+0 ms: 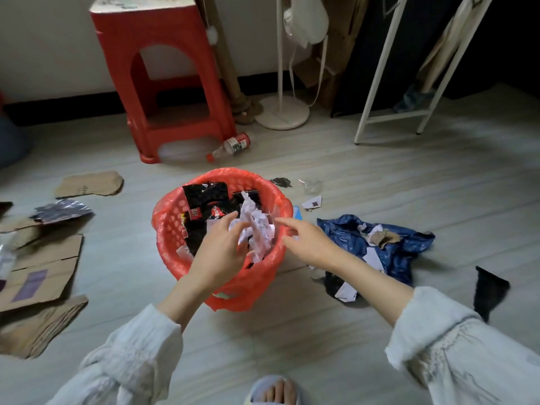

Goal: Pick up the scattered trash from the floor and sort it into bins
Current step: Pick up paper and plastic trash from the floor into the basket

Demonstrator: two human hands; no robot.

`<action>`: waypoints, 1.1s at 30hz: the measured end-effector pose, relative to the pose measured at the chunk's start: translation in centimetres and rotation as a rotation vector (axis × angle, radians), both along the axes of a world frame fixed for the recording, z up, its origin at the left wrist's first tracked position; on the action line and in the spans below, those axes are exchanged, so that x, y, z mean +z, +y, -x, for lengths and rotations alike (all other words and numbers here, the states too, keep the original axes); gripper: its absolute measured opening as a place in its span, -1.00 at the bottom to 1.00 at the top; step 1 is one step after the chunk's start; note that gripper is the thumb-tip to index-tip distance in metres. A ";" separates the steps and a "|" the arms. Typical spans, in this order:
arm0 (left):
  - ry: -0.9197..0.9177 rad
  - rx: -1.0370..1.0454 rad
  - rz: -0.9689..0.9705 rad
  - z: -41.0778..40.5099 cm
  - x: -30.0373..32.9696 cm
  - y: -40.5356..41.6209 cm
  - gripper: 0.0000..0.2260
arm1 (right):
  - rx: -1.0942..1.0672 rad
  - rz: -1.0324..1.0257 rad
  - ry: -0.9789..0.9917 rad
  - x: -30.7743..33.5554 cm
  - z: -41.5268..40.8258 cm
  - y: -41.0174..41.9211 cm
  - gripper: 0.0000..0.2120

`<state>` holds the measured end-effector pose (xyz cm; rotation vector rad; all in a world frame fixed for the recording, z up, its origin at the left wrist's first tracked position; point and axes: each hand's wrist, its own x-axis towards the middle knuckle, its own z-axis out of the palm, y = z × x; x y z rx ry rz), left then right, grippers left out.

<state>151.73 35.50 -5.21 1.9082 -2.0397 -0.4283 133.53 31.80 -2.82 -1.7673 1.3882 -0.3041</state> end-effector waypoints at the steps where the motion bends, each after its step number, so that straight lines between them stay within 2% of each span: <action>1: 0.015 -0.008 0.085 0.7 0.3 0.0 -0.73 | -0.036 -0.007 -0.004 -0.2 1.2 0.3 -0.56; 5: 0.028 0.006 0.355 4.0 1.1 -0.3 -0.85 | -0.139 0.007 0.012 -1.1 6.0 0.6 -0.57; 8: 0.026 -0.170 0.343 7.2 0.2 -0.1 -0.78 | -0.200 -0.007 0.025 -2.3 9.7 0.7 -0.60; 13: -0.039 -0.422 0.154 12.1 -3.6 -0.6 -0.61 | -0.257 -0.056 0.169 -6.7 15.1 0.9 -0.59; 18: -0.163 -0.480 -0.233 15.2 -11.6 -2.8 -0.53 | -0.074 -0.007 0.588 -12.1 18.8 0.9 -0.49; 20: -0.223 -0.500 -0.331 15.7 -14.6 -3.9 -0.48 | -0.020 0.049 0.688 -14.3 19.7 0.3 -0.45; 24: -0.201 -0.413 -0.379 15.6 -19.4 -6.1 -0.41 | -0.018 0.186 0.727 -18.9 18.9 -2.6 -0.30; 26: -0.192 -0.375 -0.361 15.6 -20.7 -6.7 -0.36 | -0.014 0.139 0.759 -21.1 17.7 -3.5 -0.15; 29: -0.337 -0.434 -0.383 16.0 -22.0 -7.8 -0.30 | 0.028 -0.025 0.806 -23.7 17.1 -3.1 0.02; 31: -0.444 -0.482 -0.394 16.1 -22.2 -8.2 -0.30 | 0.081 -0.055 0.844 -24.7 17.5 -1.5 0.01; 33: -0.470 -0.475 -0.474 16.0 -22.6 -7.9 -0.33 | 0.111 -0.027 0.828 -24.8 17.8 0.1 -0.11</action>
